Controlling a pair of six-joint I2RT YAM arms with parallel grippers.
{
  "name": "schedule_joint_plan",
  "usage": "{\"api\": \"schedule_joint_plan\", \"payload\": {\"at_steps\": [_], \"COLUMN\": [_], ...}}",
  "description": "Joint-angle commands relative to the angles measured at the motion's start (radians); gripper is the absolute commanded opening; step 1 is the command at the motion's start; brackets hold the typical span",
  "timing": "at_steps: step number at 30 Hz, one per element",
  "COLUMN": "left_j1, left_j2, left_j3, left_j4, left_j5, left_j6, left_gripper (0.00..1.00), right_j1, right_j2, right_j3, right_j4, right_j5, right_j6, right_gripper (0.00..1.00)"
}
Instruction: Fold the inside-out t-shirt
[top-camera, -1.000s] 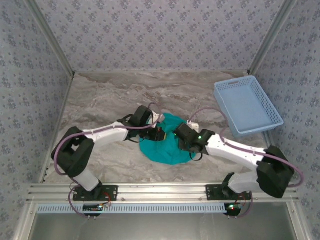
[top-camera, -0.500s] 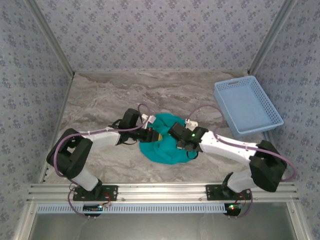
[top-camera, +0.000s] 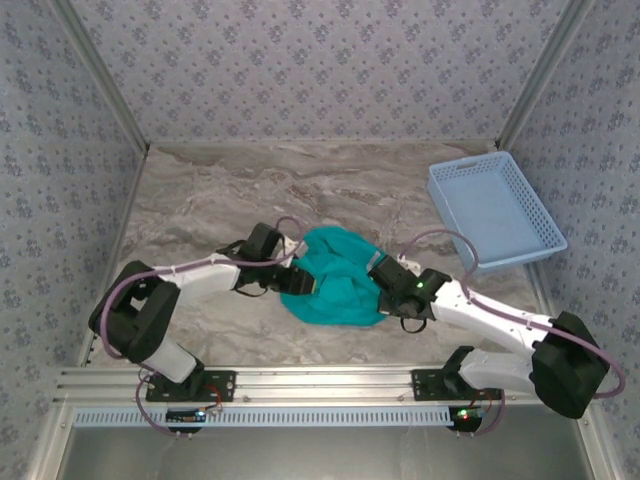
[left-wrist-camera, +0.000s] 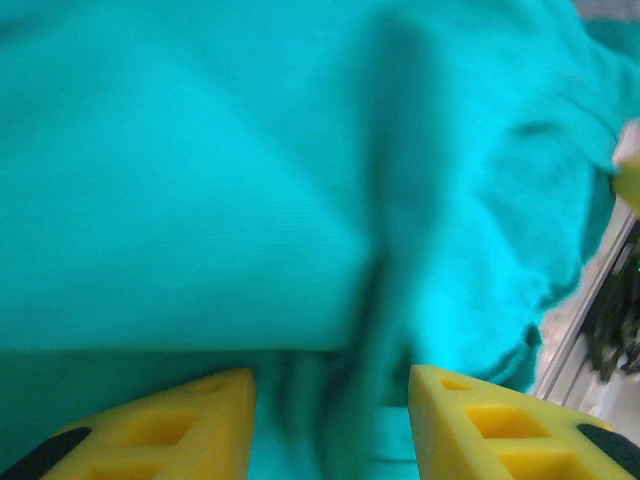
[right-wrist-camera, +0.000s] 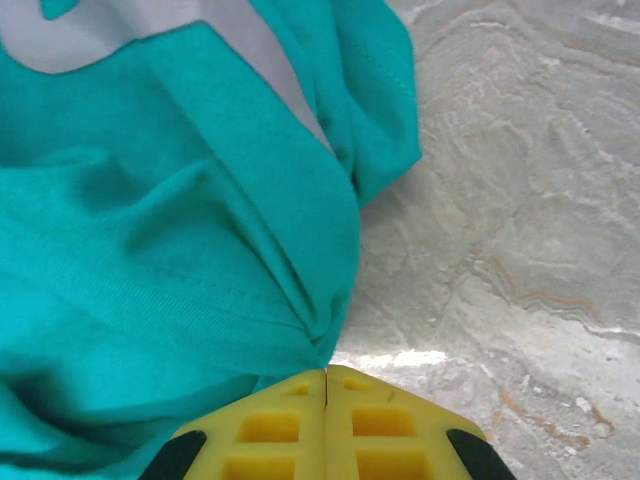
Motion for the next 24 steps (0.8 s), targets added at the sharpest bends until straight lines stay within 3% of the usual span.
{"api": "schedule_joint_plan", "payload": {"at_steps": [1, 10, 15, 19, 22, 24], "left_j1": [-0.081, -0.191, -0.193, -0.188, -0.152, -0.112], "left_j2": [-0.082, -0.018, 0.079, 0.135, 0.153, 0.144], "left_j3": [0.09, 0.195, 0.264, 0.287, 0.276, 0.276], "left_j4": [-0.147, -0.186, -0.238, -0.248, -0.199, -0.139], "left_j5": [-0.141, -0.318, -0.382, -0.289, -0.169, -0.02], "left_j6": [0.161, 0.302, 0.323, 0.317, 0.233, 0.12], "left_gripper": [0.46, 0.47, 0.42, 0.33, 0.12, 0.0], "right_j1": [-0.032, -0.189, -0.191, -0.185, -0.178, -0.171], "right_j2": [-0.036, -0.111, -0.121, -0.121, -0.106, -0.077], "right_j3": [-0.005, -0.066, -0.052, -0.026, -0.025, -0.032], "right_j4": [-0.019, 0.002, 0.014, 0.019, 0.046, 0.058], "right_j5": [-0.023, -0.118, -0.142, -0.164, -0.163, -0.143], "right_j6": [-0.017, -0.059, -0.068, -0.075, -0.055, -0.034], "right_gripper": [0.0, 0.0, 0.18, 0.31, 0.41, 0.45]}}
